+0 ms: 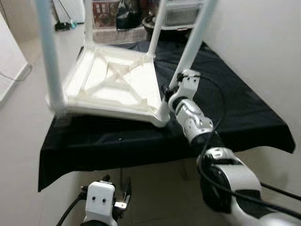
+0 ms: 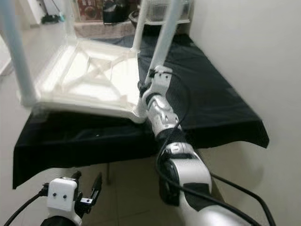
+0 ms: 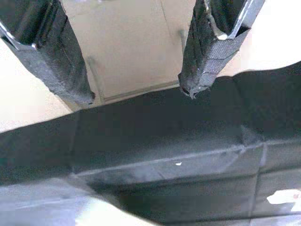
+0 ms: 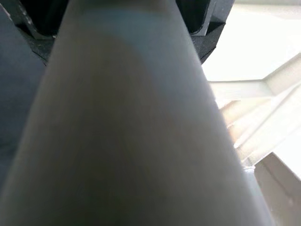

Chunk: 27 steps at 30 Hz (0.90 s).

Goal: Building children table

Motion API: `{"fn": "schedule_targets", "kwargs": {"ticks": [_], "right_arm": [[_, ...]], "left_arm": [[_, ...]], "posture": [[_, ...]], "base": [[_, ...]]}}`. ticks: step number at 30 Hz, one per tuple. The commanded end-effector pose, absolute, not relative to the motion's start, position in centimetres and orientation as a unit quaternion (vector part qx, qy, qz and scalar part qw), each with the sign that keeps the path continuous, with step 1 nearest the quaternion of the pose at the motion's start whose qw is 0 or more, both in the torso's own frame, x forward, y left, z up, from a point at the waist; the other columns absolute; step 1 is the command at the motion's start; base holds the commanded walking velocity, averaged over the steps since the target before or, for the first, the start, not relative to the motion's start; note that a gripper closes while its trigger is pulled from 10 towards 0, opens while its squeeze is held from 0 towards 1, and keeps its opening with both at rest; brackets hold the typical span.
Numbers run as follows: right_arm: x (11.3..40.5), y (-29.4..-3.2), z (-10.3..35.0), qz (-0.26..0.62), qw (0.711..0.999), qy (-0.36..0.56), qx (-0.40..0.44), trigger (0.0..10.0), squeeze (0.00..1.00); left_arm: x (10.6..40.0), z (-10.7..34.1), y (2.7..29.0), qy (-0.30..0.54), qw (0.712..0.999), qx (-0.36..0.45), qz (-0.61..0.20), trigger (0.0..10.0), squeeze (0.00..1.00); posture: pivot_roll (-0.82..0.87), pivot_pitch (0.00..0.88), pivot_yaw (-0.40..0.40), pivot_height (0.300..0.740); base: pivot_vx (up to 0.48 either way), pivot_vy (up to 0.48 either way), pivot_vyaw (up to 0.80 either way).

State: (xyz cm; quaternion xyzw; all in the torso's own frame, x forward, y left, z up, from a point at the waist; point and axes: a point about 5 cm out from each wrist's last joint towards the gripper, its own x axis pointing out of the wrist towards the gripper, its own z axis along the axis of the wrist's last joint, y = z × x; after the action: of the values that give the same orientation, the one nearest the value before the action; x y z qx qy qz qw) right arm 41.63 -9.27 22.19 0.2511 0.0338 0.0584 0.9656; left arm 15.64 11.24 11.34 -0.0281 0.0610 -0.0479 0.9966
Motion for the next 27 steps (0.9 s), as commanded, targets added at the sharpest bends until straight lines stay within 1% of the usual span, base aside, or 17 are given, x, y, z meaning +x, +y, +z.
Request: {"fn": "schedule_targets", "kwargs": {"ticks": [1, 4, 5, 6, 8, 9, 10, 11, 12, 13, 14, 15, 16, 19, 22, 24, 27], "right_arm": [[41.3, -8.2, 20.1, 0.067, 0.939, 0.097, 0.323, 0.0, 0.00], [40.8, -6.9, 18.5, 0.085, 0.908, 0.154, 0.381, 0.0, 0.00], [40.8, -6.9, 18.5, 0.085, 0.908, 0.154, 0.381, 0.0, 0.00], [40.7, -6.4, 18.2, 0.090, 0.899, 0.167, 0.395, 0.0, 0.00], [40.7, -6.4, 18.2, 0.090, 0.899, 0.167, 0.395, 0.0, 0.00], [40.5, -5.7, 17.8, 0.100, 0.886, 0.183, 0.413, 0.0, 0.00], [40.5, -5.7, 17.8, 0.100, 0.886, 0.183, 0.413, 0.0, 0.00], [40.1, -4.7, 17.5, 0.113, 0.875, 0.201, 0.425, 0.0, 0.00], [40.1, -4.7, 17.5, 0.113, 0.875, 0.201, 0.425, 0.0, 0.00], [39.8, -3.8, 17.3, 0.127, 0.866, 0.213, 0.434, 0.0, 0.00], [39.8, -3.8, 17.3, 0.127, 0.866, 0.213, 0.434, 0.0, 0.00], [39.6, -3.0, 17.2, 0.135, 0.858, 0.225, 0.441, 0.0, 0.00], [39.6, -3.0, 17.2, 0.135, 0.858, 0.225, 0.441, 0.0, 0.00], [39.0, -0.9, 17.6, 0.155, 0.827, 0.247, 0.480, 0.0, 0.00], [38.9, -0.4, 17.8, 0.160, 0.821, 0.247, 0.489, 0.0, 0.00], [38.8, 0.2, 18.2, 0.159, 0.810, 0.244, 0.509, 0.0, 0.00], [38.9, 0.5, 18.4, 0.135, 0.804, 0.238, 0.527, 0.0, 0.00]], "left_arm": [[15.4, 11.5, 11.2, 0.066, 0.996, -0.029, -0.050, 10.0, 0.00], [14.6, 11.8, 10.9, 0.074, 0.995, -0.035, -0.055, 10.0, 0.00], [14.6, 11.8, 10.9, 0.074, 0.995, -0.035, -0.055, 10.0, 0.00], [14.4, 12.0, 10.8, 0.075, 0.995, -0.037, -0.056, 10.0, 0.00], [14.4, 12.0, 10.8, 0.075, 0.995, -0.037, -0.056, 10.0, 0.00], [14.1, 12.1, 10.7, 0.077, 0.995, -0.038, -0.058, 10.0, 0.00], [14.1, 12.1, 10.7, 0.077, 0.995, -0.038, -0.058, 10.0, 0.00], [13.7, 12.4, 10.5, 0.079, 0.994, -0.040, -0.061, 10.0, 0.00], [13.7, 12.4, 10.5, 0.079, 0.994, -0.040, -0.061, 10.0, 0.00], [13.4, 12.6, 10.4, 0.080, 0.994, -0.041, -0.062, 10.0, 0.00], [13.4, 12.6, 10.4, 0.080, 0.994, -0.041, -0.062, 10.0, 0.00], [13.0, 12.8, 10.2, 0.083, 0.994, -0.043, -0.063, 10.0, 0.00], [13.0, 12.8, 10.2, 0.083, 0.994, -0.043, -0.063, 10.0, 0.00], [12.2, 13.3, 9.9, 0.089, 0.993, -0.046, -0.066, 10.0, 0.00], [12.1, 13.4, 9.8, 0.090, 0.993, -0.047, -0.068, 10.0, 0.00], [12.0, 13.5, 9.7, 0.091, 0.992, -0.050, -0.070, 10.0, 0.00], [11.9, 13.6, 9.6, 0.094, 0.992, -0.051, -0.070, 10.0, 0.00]], "posture": [[0.09, 0.164, -0.001, 0.740], [0.10, 0.198, 0.001, 0.740], [0.10, 0.198, 0.001, 0.740], [0.10, 0.201, 0.000, 0.740], [0.10, 0.201, 0.000, 0.740], [0.11, 0.217, -0.004, 0.740], [0.11, 0.217, -0.004, 0.740], [0.13, 0.241, -0.006, 0.740], [0.13, 0.241, -0.006, 0.740], [0.13, 0.243, -0.006, 0.740], [0.13, 0.243, -0.006, 0.740], [0.14, 0.255, -0.007, 0.740], [0.14, 0.255, -0.007, 0.740], [0.14, 0.269, -0.007, 0.740], [0.14, 0.269, -0.007, 0.740], [0.14, 0.271, -0.010, 0.740], [0.15, 0.270, -0.016, 0.740]], "base": [[0.000, 0.000, 0.00], [0.000, 0.000, 0.00], [0.000, 0.000, 0.00], [0.000, 0.000, 0.00], [0.000, 0.000, 0.00], [0.000, 0.000, 0.00], [0.000, 0.000, 0.00], [0.000, 0.000, 0.00], [0.000, 0.000, 0.00], [0.000, 0.000, 0.00], [0.000, 0.000, 0.00], [0.000, 0.000, 0.00], [0.000, 0.000, 0.00], [0.000, 0.000, 0.00], [0.000, 0.000, 0.00], [0.000, 0.000, 0.00], [0.000, 0.000, 0.00]]}}
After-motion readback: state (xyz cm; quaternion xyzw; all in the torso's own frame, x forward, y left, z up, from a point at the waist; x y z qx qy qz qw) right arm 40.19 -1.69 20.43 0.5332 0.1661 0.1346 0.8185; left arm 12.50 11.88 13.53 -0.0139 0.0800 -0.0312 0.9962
